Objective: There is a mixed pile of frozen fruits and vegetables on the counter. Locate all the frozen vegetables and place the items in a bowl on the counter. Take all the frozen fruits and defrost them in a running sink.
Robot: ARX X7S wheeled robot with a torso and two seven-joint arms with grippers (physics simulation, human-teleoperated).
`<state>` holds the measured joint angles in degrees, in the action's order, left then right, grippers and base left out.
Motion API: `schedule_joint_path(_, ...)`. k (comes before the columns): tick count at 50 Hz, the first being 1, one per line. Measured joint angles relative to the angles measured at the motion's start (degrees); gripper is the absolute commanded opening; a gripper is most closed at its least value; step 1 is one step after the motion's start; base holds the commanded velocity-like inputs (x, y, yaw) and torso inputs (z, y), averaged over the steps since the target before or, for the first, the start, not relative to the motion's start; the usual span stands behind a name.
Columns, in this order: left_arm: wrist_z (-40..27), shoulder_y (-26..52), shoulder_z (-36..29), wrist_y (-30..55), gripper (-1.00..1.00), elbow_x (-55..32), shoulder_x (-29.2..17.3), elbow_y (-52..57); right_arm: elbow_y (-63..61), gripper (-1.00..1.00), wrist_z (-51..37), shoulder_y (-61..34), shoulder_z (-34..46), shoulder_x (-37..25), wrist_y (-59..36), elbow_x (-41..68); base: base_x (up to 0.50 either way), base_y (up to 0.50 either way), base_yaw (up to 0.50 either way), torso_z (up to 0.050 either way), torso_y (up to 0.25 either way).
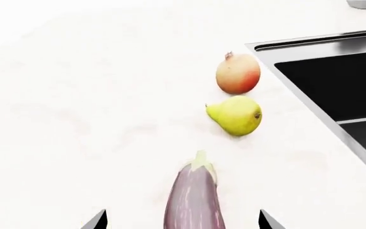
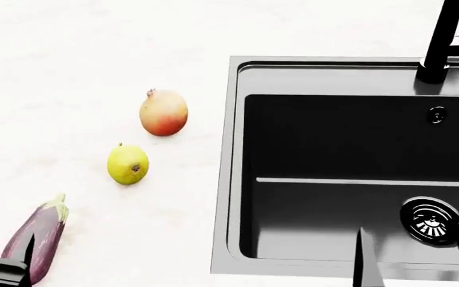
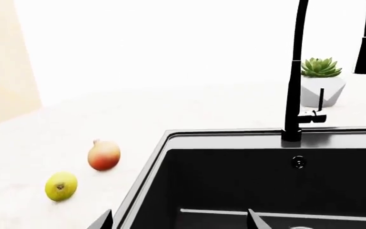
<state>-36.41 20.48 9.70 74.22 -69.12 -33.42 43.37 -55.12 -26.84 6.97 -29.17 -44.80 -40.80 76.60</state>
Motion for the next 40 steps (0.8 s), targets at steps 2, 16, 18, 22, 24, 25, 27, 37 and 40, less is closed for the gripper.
schedule_joint_path(2, -0.50, 0.66, -0.78, 0.72, 1.00, -0.41, 0.03, -0.77, 0.08, 1.00, 0.15, 0.19, 0.14, 0.17, 0.02, -0.23, 0.00, 0.00, 0.00, 0.000, 0.000)
schedule_joint_path(16, -1.08, 3.76, -5.19, 2.81, 1.00, -1.11, 0.50, -6.49, 0.52, 1.00, 0.41, 0.39, 1.22, 0.42, 0.02, -0.70, 0.00, 0.00, 0.00, 0.000, 0.000)
schedule_joint_path(18, -0.75, 3.92, -5.94, 2.70, 1.00, -0.70, 0.58, -7.27, 0.56, 1.00, 0.42, 0.38, 1.35, 0.41, 0.02, -0.73, 0.00, 0.00, 0.00, 0.000, 0.000)
schedule_joint_path(22, -0.01, 4.15, -7.47, 2.26, 1.00, 0.47, 0.63, -8.75, 0.66, 1.00, 0.47, 0.38, 1.65, 0.44, 0.01, -0.89, 0.00, 0.00, 0.00, 0.000, 0.000)
schedule_joint_path(24, 0.45, 4.24, -8.23, 1.95, 1.00, 1.17, 0.60, -9.50, 0.73, 1.00, 0.48, 0.32, 1.86, 0.44, -0.01, -0.97, 0.00, 0.00, 0.00, 0.000, 0.000)
schedule_joint_path(25, 0.65, 4.32, -8.60, 1.76, 1.00, 1.55, 0.63, -9.95, 0.76, 1.00, 0.47, 0.29, 1.95, 0.43, -0.02, -0.99, 0.00, 0.00, 0.00, 0.000, 0.000)
schedule_joint_path(27, 1.09, 4.49, -9.30, 1.39, 1.00, 2.31, 0.67, -10.84, 0.81, 1.00, 0.45, 0.23, 2.14, 0.42, -0.04, -1.05, 0.00, 0.00, 0.00, 0.000, 0.000)
schedule_joint_path(37, 3.58, 5.44, -13.44, -0.78, 1.00, 6.61, 1.11, -15.77, 1.08, 1.00, 0.75, 0.27, 3.04, 0.70, 0.02, -1.76, 0.00, 0.00, 0.00, 0.000, 0.000)
schedule_joint_path(40, 4.28, 5.59, -14.48, -1.39, 1.00, 7.65, 1.13, -17.00, 1.20, 1.00, 0.96, 0.38, 3.28, 0.89, 0.09, -2.10, 0.00, 0.00, 0.00, 0.000, 0.000)
